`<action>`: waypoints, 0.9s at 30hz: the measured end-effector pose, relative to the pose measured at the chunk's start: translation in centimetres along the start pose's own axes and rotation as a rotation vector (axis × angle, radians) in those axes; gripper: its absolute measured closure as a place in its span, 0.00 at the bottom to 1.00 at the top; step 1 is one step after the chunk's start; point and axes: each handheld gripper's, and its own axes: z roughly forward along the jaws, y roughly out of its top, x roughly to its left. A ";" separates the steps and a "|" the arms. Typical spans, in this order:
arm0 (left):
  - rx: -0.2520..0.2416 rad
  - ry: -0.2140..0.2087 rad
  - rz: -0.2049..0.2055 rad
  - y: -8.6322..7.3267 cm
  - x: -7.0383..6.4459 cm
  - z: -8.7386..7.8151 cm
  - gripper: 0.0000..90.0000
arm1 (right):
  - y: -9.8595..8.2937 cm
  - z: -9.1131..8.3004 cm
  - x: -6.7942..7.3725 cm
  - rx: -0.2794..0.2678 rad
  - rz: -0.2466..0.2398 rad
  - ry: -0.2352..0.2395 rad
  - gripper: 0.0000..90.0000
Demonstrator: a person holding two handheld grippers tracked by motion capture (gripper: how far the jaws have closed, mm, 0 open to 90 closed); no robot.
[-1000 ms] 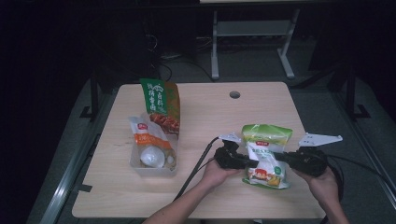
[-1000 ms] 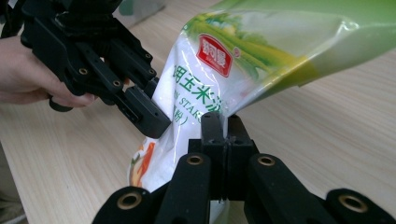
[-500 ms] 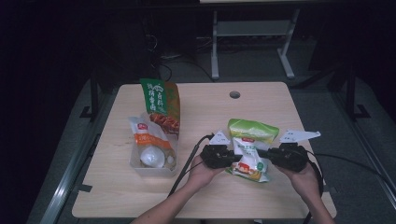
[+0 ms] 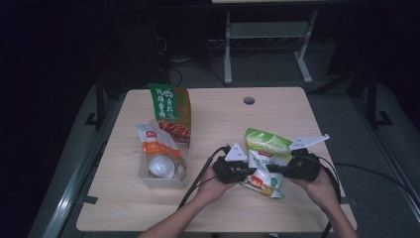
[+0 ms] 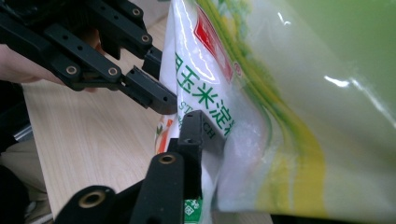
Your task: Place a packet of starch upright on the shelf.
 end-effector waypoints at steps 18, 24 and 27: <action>-0.011 -0.004 -0.059 -0.3 0.8 -1.6 0.66 | 0.4 -1.2 0.3 -0.060 -0.016 -0.071 0.98; -0.027 0.000 -0.082 -0.9 0.9 -2.9 0.58 | 0.7 -1.6 0.5 -0.068 -0.016 -0.091 0.98; -0.040 0.001 -0.076 -1.2 0.5 -3.5 0.57 | 1.2 -1.7 0.6 -0.067 -0.023 -0.098 0.98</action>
